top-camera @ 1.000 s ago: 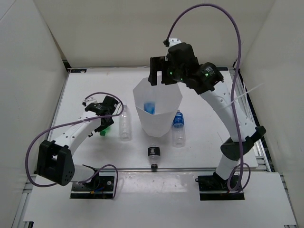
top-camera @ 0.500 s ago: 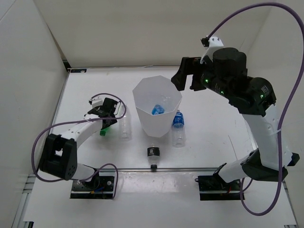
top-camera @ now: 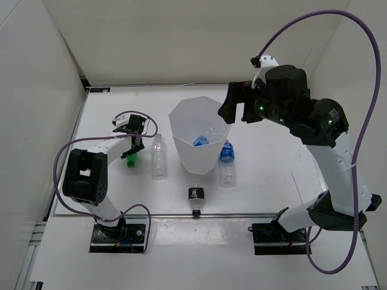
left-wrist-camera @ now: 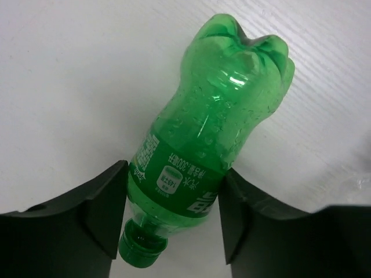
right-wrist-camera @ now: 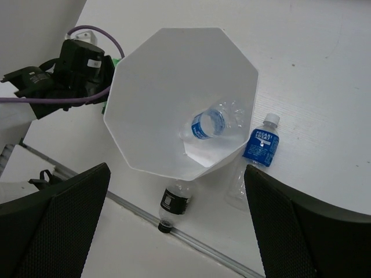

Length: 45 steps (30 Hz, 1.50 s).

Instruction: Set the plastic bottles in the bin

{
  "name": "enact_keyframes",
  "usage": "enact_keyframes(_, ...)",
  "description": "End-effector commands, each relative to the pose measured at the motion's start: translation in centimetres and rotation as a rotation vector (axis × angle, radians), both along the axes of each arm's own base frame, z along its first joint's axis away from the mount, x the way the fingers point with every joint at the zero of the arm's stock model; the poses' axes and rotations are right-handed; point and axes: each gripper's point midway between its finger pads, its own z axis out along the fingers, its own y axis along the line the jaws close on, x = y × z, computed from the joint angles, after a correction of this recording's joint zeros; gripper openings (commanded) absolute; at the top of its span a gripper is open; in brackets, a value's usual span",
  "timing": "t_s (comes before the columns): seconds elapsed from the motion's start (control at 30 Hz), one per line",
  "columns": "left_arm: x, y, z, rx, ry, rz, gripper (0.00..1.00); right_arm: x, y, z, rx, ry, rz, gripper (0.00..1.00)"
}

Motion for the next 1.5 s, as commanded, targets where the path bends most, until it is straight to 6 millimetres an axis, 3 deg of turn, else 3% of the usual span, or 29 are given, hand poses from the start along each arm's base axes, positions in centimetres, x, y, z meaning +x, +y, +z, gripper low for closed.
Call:
enact_keyframes(0.0, 0.0, -0.7, 3.2, -0.068, -0.084, 0.039, 0.41, -0.3, -0.8, 0.0, -0.008, -0.009, -0.015, 1.0)
enact_keyframes(0.07, -0.4, 0.0, 5.2, -0.069, -0.128, 0.118, 0.41, -0.2, -0.6, -0.4, -0.014, -0.002, -0.015, 1.0)
enact_keyframes(0.1, -1.2, 0.3, 7.5, -0.068, -0.142, 0.151, 0.41, 0.0, -0.8, -0.4, -0.018, -0.005, -0.023, 1.0)
enact_keyframes(0.13, -0.5, -0.1, 11.2, -0.097, -0.242, 0.193, 0.41, -0.1, -1.0, -0.8, -0.022, 0.004, -0.037, 1.0)
enact_keyframes(0.17, -1.5, -0.3, 10.8, -0.093, -0.208, 0.199, 0.41, 0.0, -1.1, -0.8, -0.017, 0.006, -0.055, 1.0)
enact_keyframes(0.2, -0.8, -0.6, 15.1, -0.111, -0.313, 0.204, 0.41, 0.1, -1.4, -1.6, -0.032, 0.021, -0.073, 1.0)
enact_keyframes(0.27, -0.8, -1.9, 19.2, -0.147, -0.401, 0.172, 0.41, 0.2, -2.4, -2.2, -0.026, 0.033, -0.13, 1.0)
enact_keyframes(0.3, -0.6, -2.6, 23.0, -0.197, -0.506, 0.155, 0.42, 0.6, -2.6, -3.7, -0.039, 0.06, -0.15, 1.0)
enact_keyframes(0.4, -0.3, -4.0, 29.1, -0.223, -0.667, 0.078, 0.44, 0.9, -3.9, -5.1, 0.003, 0.101, -0.233, 1.0)
enact_keyframes(0.43, -0.5, -4.4, 30.6, -0.238, -0.703, 0.059, 0.44, 1.1, -4.4, -7.3, -0.019, 0.147, -0.266, 1.0)
enact_keyframes(0.53, -0.3, -7.4, 34.6, -0.288, -0.789, -0.051, 0.44, 1.4, -6.0, -8.6, 0.069, 0.213, -0.324, 1.0)
enact_keyframes(0.57, -0.4, -8.5, 35.5, -0.309, -0.803, -0.096, 0.44, 1.1, -6.3, -9.8, 0.086, 0.246, -0.324, 1.0)
enact_keyframes(0.63, 0.1, -13.0, 36.6, -0.385, -0.827, -0.238, 0.44, 1.4, -6.9, -10.1, 0.154, 0.277, -0.34, 1.0)
enact_keyframes(0.7, 0.1, -16.1, 36.5, -0.412, -0.818, -0.337, 0.44, 1.8, -7.9, -10.8, 0.188, 0.299, -0.364, 1.0)
enact_keyframes(0.77, 0.1, -21.0, 36.1, -0.448, -0.777, -0.476, 0.44, 1.5, -7.8, -12.3, 0.209, 0.358, -0.342, 1.0)
enact_keyframes(0.8, 0.1, -22.5, 35.9, -0.444, -0.758, -0.526, 0.44, 1.8, -8.3, -12.8, 0.221, 0.371, -0.355, 1.0)
enact_keyframes(0.83, -0.5, -24.6, 35.6, -0.421, -0.735, -0.616, 0.45, 1.6, -8.4, -14.3, 0.213, 0.413, -0.359, 1.0)
enact_keyframes(0.93, -1.4, -27.6, 34.8, -0.401, -0.702, -0.703, 0.48, 2.1, -7.9, -16.8, 0.234, 0.496, -0.326, 1.0)
enact_keyframes(1.07, -1.4, -28.1, 33.2, -0.377, -0.665, -0.722, 0.57, 2.6, -7.4, -22.0, 0.211, 0.61, -0.286, 1.0)
enact_keyframes(1.1, -1.5, -28.2, 33.1, -0.383, -0.662, -0.729, 0.63, 2.9, -7.3, -22.7, 0.21, 0.613, -0.286, 1.0)
enact_keyframes(1.13, -1.5, -28.2, 33.1, -0.371, -0.661, -0.738, 0.76, 2.7, -7.2, -24.0, 0.2, 0.641, -0.275, 1.0)
enact_keyframes(1.17, -1.7, -28.4, 33.9, -0.376, -0.68, -0.737, 1.0, 3.1, -7.1, -24.9, 0.196, 0.651, -0.277, 1.0)
enact_keyframes(1.27, -2.2, -26.7, 38.2, -0.355, -0.766, -0.738, 1.0, 2.9, -6.8, -28.1, 0.138, 0.698, -0.265, 1.0)
enact_keyframes(1.3, -2.3, -24.5, 39.3, -0.302, -0.787, -0.664, 1.0, 3.3, -6.4, -28.4, 0.128, 0.69, -0.256, 1.0)
enact_keyframes(1.33, -2.8, -22.7, 41.7, -0.307, -0.84, -0.608, 1.0, 3.2, -6.2, -29.9, 0.104, 0.725, -0.248, 1.0)
enact_keyframes(1.4, -3.4, -20.8, 43.1, -0.285, -0.875, -0.586, 1.0, 3.4, -5.7, -31.1, 0.076, 0.74, -0.234, 1.0)
enact_keyframes(1.47, -3.9, -19.2, 43.1, -0.256, -0.879, -0.587, 1.0, 3.4, -5.1, -33.0, 0.034, 0.779, -0.22, 1.0)
